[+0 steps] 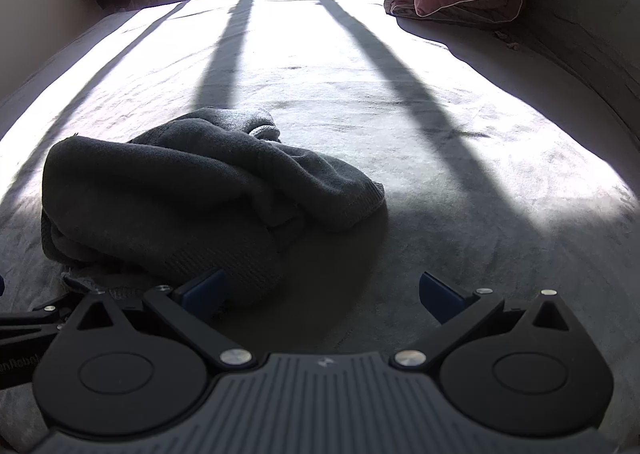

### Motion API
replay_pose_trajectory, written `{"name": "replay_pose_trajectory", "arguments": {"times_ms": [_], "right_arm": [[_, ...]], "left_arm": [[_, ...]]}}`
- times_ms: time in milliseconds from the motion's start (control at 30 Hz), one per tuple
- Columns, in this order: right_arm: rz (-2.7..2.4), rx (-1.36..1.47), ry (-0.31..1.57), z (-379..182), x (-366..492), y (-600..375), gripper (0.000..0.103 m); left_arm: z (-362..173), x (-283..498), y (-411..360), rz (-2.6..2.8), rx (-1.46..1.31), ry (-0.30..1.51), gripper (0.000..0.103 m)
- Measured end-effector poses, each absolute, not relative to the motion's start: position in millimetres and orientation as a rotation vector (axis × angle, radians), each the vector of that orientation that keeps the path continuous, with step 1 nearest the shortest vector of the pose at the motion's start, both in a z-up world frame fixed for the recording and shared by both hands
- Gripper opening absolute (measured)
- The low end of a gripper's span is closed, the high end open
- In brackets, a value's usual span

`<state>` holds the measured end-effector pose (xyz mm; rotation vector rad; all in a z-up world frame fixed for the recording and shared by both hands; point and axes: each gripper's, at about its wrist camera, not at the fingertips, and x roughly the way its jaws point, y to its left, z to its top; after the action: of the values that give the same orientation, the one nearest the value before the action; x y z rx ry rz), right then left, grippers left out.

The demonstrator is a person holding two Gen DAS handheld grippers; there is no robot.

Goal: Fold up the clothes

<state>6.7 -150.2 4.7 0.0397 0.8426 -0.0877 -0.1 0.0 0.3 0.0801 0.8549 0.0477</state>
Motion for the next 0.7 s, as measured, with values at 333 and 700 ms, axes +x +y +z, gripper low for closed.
{"name": "replay_pose_trajectory", "arguments": {"times_ms": [333,700], "right_arm": [[-0.083,0.047,0.852,2,8,-152,0.103],[-0.082,0.027,0.852,2,7,-147,0.103]], "left_arm": [[-1,-1,2,0.050,0.101,0.852,0.102],[-1,-2,9,0.049,0.080,0.864,0.102]]}}
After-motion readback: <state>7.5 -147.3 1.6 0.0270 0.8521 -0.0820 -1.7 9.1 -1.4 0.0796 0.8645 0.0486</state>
